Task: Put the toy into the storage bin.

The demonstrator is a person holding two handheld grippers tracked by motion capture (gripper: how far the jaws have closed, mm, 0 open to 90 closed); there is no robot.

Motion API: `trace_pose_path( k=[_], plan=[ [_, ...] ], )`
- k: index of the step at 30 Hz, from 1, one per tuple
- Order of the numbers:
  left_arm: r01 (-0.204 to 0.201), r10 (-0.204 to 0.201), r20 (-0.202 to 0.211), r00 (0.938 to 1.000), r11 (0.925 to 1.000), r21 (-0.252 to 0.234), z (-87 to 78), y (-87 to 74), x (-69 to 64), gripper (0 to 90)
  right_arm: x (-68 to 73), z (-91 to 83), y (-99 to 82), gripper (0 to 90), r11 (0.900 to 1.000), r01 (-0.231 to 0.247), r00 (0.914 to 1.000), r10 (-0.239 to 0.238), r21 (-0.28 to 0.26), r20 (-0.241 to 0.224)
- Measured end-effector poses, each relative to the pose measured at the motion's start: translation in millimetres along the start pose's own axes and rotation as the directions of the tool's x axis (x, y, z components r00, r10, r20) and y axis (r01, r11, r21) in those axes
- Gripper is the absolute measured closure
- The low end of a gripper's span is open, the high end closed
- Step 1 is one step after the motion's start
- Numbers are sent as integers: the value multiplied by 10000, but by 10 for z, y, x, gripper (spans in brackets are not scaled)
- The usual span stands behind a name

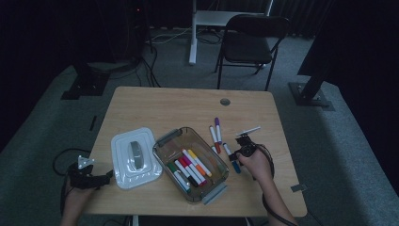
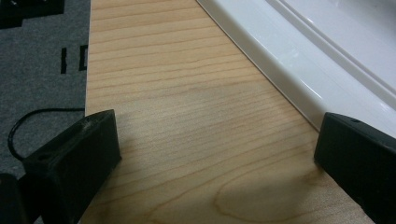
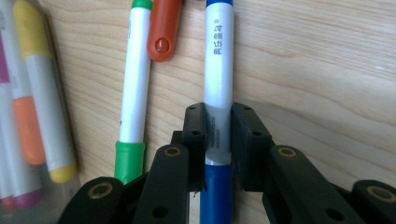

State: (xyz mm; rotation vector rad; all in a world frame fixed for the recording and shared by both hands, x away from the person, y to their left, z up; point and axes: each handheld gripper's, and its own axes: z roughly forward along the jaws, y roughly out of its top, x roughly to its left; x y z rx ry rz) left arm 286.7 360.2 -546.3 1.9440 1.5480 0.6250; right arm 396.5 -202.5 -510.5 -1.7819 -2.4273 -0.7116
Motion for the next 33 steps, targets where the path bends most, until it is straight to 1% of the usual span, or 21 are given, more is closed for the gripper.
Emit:
trace_pose_path(
  k=[2, 4, 7, 10, 12, 13, 14, 18, 20, 21, 23, 24, 25, 26, 28, 29, 31, 33],
  plan=[
    [0, 0, -3, 10000, 10000, 2, 0, 0, 0, 7, -31, -59, -8, 763, 9997, -189, 9997, 187, -152, -125],
    [-2, 2, -3, 10000, 10000, 3, 0, 0, 0, 7, -57, -127, -15, 763, 9993, -271, 9994, 265, -252, -210],
    [1, -1, -3, 10000, 10000, 2, 0, 0, 0, 7, -87, -267, -25, 763, 9976, -379, 9987, 357, -582, -376],
    [0, 0, -2, 10000, 10000, 2, 0, 0, 0, 6, -76, -414, -22, 763, 9951, -334, 9983, 289, -930, -500],
    [-3, 3, 0, 10000, 10000, 2, 0, 0, 0, 6, -26, -561, -7, 763, 9917, -275, 9973, 186, -1252, -715],
    [1, -1, -4, 10000, 10000, 2, 0, 0, 0, 7, -5, -605, 1, 763, 9909, -233, 9967, 127, -1327, -795],
    [-2, 2, -3, 10000, 10000, 4, 0, 0, 0, 7, 33, -677, 14, 763, 9878, -211, 9956, 66, -1544, -937],
    [-1, 1, 0, 10000, 10000, 0, 0, 0, 0, 7, 138, -830, 79, 763, 9840, -58, 9919, -169, -1780, -1257],
    [-2, 2, -1, 10000, 10000, 1, 0, 0, 0, 6, 211, -894, 112, 763, 9817, 103, 9902, -365, -1904, -1346],
    [0, 0, -1, 10000, 10000, 0, 0, 0, 0, 7, 257, -928, 127, 763, 9808, 198, 9886, -481, -1939, -1426],
    [0, 0, -3, 10000, 10000, 3, 0, 0, 0, 6, 351, -1000, 157, 763, 9759, 368, 9858, -707, -2152, -1523],
    [0, 0, -4, 10000, 10000, 2, 0, 0, 0, 6, 400, -1032, 174, 763, 9751, 467, 9850, -811, -2168, -1525],
    [0, 0, -3, 10000, 10000, 1, 0, 0, 0, 7, 462, -1066, 195, 763, 9701, 624, 9845, -984, -2345, -1450],
    [-6, 6, -8, 10000, 10000, -7, 0, 0, 0, 7, 516, -1089, 213, 763, 9698, 682, 9827, -1059, -2341, -1522],
    [-20, 20, -5, 10000, 10000, 2, 0, 0, 1, 7, 613, -1114, 244, 763, 9661, 869, 9759, -1316, -2433, -1741],
    [-16, 16, -6, 10000, 10000, -1, 0, 0, 1, 7, 675, -1125, 260, 763, 9660, 959, 9733, -1416, -2402, -1807],
    [-6, 6, -5, 10000, 10000, -11, 0, 0, 0, 7, 801, -1143, 285, 763, 9624, 1190, 9654, -1696, -2442, -1980],
    [-2, 2, -7, 10000, 10000, -10, 1, 0, 0, 7, 929, -1155, 301, 763, 9574, 1544, 9575, -2059, -2441, -2021]
  ],
)
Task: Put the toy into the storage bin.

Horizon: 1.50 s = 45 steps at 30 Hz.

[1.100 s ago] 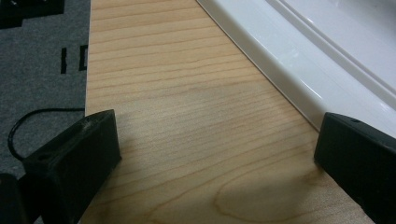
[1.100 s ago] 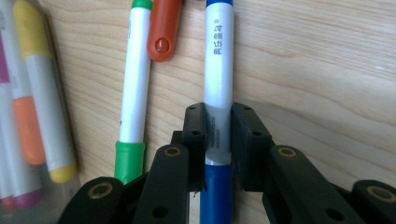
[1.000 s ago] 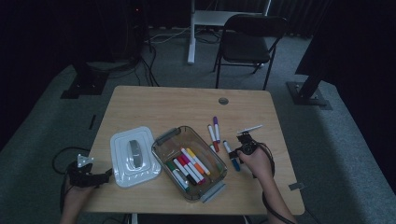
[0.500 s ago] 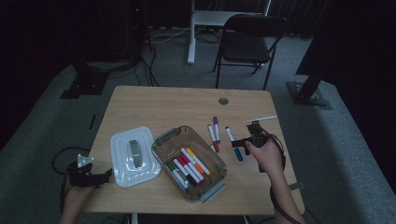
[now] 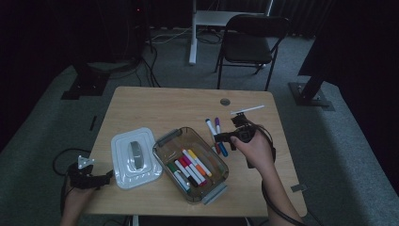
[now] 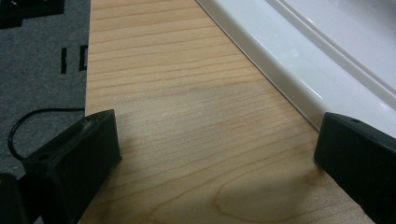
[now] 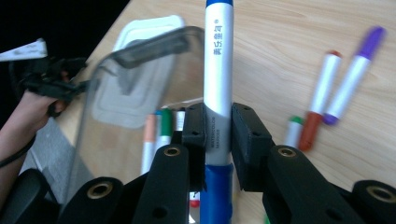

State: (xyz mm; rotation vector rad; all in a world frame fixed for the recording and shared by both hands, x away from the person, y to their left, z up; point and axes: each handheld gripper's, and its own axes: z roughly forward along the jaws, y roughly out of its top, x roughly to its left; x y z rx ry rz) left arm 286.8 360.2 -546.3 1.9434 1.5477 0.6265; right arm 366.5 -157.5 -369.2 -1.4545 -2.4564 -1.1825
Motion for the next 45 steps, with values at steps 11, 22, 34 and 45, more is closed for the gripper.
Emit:
trace_pose_path(
  k=[11, 22, 34, 45],
  plan=[
    [-1, 1, 4, 10000, 10000, 4, -1, 0, 0, 7, 391, 204, 85, 763, 9958, 796, 9963, -780, 457, -359],
    [-1, 1, 1, 10000, 10000, -4, 0, 0, 0, 6, 669, 712, 6, 763, 9714, 1470, 9857, -1283, 1863, -1089],
    [0, 0, 1, 10000, 10000, -1, 0, 0, 0, 6, 811, 1019, -77, 762, 9520, 1631, 9816, -1301, 2590, -1399],
    [-17, 17, 4, 10000, 10000, 12, -1, 0, 1, 7, 906, 1332, -175, 762, 9135, 1808, 9812, -1422, 3645, -1302]
  ],
)
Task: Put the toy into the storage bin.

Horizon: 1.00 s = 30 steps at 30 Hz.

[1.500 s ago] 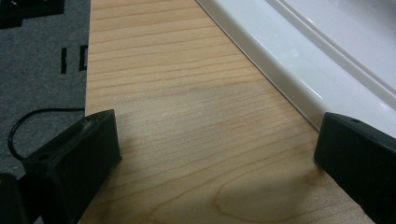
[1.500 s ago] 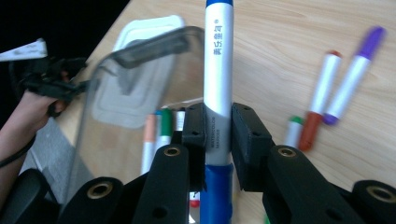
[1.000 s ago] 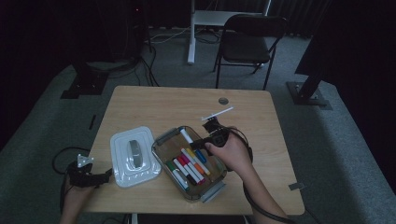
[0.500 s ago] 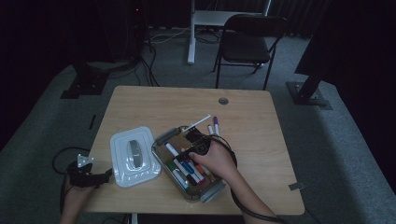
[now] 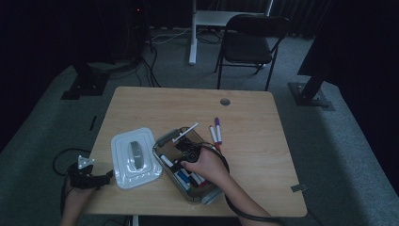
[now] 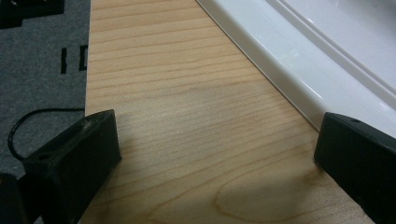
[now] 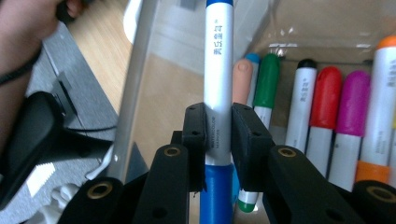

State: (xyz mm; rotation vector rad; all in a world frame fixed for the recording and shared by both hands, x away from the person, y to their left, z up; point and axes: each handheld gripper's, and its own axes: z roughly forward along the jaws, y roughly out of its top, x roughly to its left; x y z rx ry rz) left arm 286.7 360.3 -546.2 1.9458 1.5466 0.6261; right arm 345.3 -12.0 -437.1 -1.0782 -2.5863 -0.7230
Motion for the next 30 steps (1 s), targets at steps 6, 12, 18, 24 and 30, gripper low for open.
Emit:
trace_pose_path(
  k=[6, 12, 18, 24, 30],
  plan=[
    [17, -17, -1, 10000, 10000, 2, 0, 0, -1, 7, -29, 147, 21, 762, 9984, -91, 9999, 85, 561, 108],
    [19, -19, 3, 10000, 10000, -2, 0, 0, -1, 7, -33, 282, 21, 759, 9923, -45, 9994, 2, 1237, 347],
    [18, -18, 0, 10000, 10000, 2, 0, 0, -2, 7, -23, 356, 19, 741, 9898, 49, 9991, -107, 1422, 399],
    [14, -14, 1, 10000, 10000, -1, 0, -1, -1, 7, -30, 321, 8, 696, 9913, 186, 9987, -245, 1303, 439],
    [16, -16, -1, 10000, 10000, -9, 1, 0, -1, 7, -34, -23, -25, 668, 9989, 427, 9986, -433, 198, 309]
  ],
)
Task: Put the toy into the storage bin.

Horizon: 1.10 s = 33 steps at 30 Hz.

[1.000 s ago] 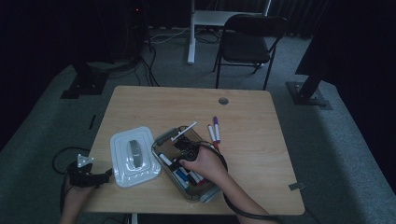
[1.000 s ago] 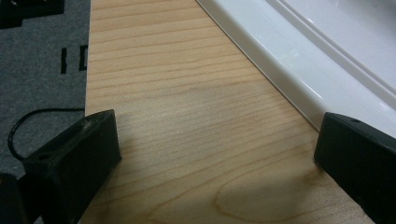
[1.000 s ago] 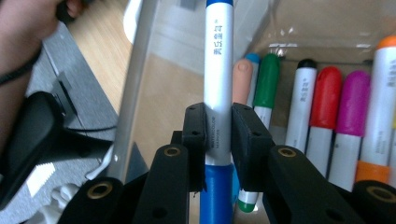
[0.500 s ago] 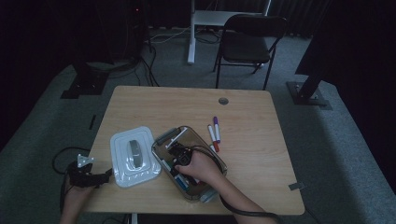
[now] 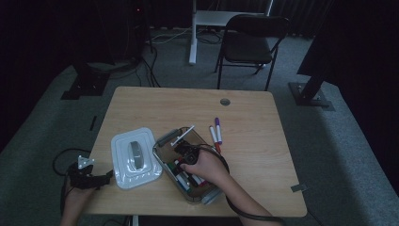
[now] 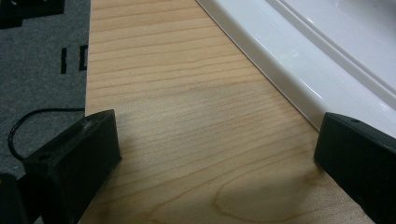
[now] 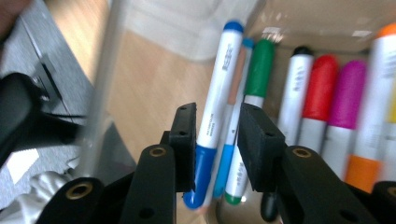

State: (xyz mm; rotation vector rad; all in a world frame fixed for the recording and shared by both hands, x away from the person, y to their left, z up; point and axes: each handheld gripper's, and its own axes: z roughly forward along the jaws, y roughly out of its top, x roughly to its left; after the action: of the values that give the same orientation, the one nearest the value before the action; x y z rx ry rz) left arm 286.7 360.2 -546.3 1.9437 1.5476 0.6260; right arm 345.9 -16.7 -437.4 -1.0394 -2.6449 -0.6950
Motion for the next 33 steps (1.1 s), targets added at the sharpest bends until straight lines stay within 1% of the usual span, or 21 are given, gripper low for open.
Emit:
trace_pose_path(
  k=[1, 2, 3, 6, 8, 11, 12, 13, 14, 17, 19, 21, 22, 23, 24, 25, 27, 29, 30, 31, 33],
  plan=[
    [-4, 4, -1, 10000, 10000, -3, 0, 0, 0, 7, -9, -86, -13, 667, 9997, -17, 10000, 17, -231, -22],
    [-3, 3, -1, 10000, 10000, -4, 0, 0, 0, 6, -47, -254, -50, 659, 9974, -21, 10000, 19, -716, -23],
    [-3, 3, -4, 10000, 10000, -2, 0, 0, 0, 6, -47, -254, -50, 659, 9974, -21, 10000, 19, -716, -23],
    [-2, 2, -2, 10000, 10000, -3, 0, 0, 0, 7, -121, -472, -119, 654, 9922, -105, 9999, 119, -1243, 100],
    [-3, 3, -6, 10000, 10000, -2, 0, 0, 0, 7, -205, -610, -178, 643, 9869, -220, 9995, 256, -1598, 203],
    [-2, 2, -3, 10000, 10000, -4, 0, 0, 0, 7, -372, -794, -284, 633, 9759, -457, 9974, 565, -2135, 446],
    [-2, 2, -3, 10000, 10000, -6, 1, 0, 0, 7, -475, -888, -351, 619, 9669, -538, 9959, 701, -2493, 572],
    [0, 0, -5, 10000, 10000, -1, 0, 0, 0, 7, -475, -888, -351, 619, 9669, -538, 9959, 701, -2493, 572],
    [-3, 3, -5, 10000, 10000, 0, 0, 0, 0, 7, -527, -930, -384, 616, 9634, -618, 9950, 801, -2610, 601],
    [-22, 22, -6, 10000, 10000, 13, -1, 0, 1, 7, -695, -1026, -477, 610, 9479, -888, 9895, 1191, -3060, 815],
    [-5, 5, -4, 10000, 10000, -3, 0, 0, 0, 7, -818, -1058, -526, 612, 9372, -1066, 9835, 1485, -3320, 1036],
    [-3, 3, 2, 10000, 10000, 8, 0, -1, 0, 7, -934, -1063, -557, 615, 9323, -1314, 9767, 1800, -3370, 1171],
    [-2, 2, 2, 10000, 10000, 11, -1, -1, 0, 7, -1015, -1053, -576, 619, 9262, -1416, 9723, 1964, -3494, 1265],
    [0, 0, 1, 10000, 10000, 7, 0, -1, 0, 7, -1061, -1041, -584, 621, 9238, -1466, 9701, 2041, -3538, 1311],
    [0, 0, 0, 10000, 10000, 9, 0, -1, 0, 7, -1134, -1020, -593, 621, 9238, -1647, 9663, 2214, -3455, 1311],
    [2, -2, 3, 10000, 10000, 7, 0, -1, 0, 7, -1190, -999, -598, 621, 9186, -1724, 9622, 2343, -3556, 1388],
    [-3, 3, 1, 10000, 10000, 10, 0, -1, 0, 7, -1292, -958, -597, 620, 9172, -1898, 9538, 2569, -3502, 1558],
    [1, -1, 3, 10000, 10000, 7, 0, -1, 0, 7, -1416, -911, -590, 620, 9100, -1981, 9448, 2762, -3642, 1762],
    [1, -1, 2, 10000, 10000, 6, 0, -1, 0, 7, -1458, -896, -586, 609, 9096, -2022, 9435, 2803, -3631, 1769],
    [1, -1, 3, 10000, 10000, 6, 0, -1, 0, 7, -1521, -873, -576, 606, 9037, -2155, 9382, 2967, -3699, 1783],
    [2, -2, 3, 10000, 10000, 6, 0, -1, 0, 7, -1613, -819, -548, 581, 9015, -2240, 9324, 3088, -3703, 1877]
  ],
)
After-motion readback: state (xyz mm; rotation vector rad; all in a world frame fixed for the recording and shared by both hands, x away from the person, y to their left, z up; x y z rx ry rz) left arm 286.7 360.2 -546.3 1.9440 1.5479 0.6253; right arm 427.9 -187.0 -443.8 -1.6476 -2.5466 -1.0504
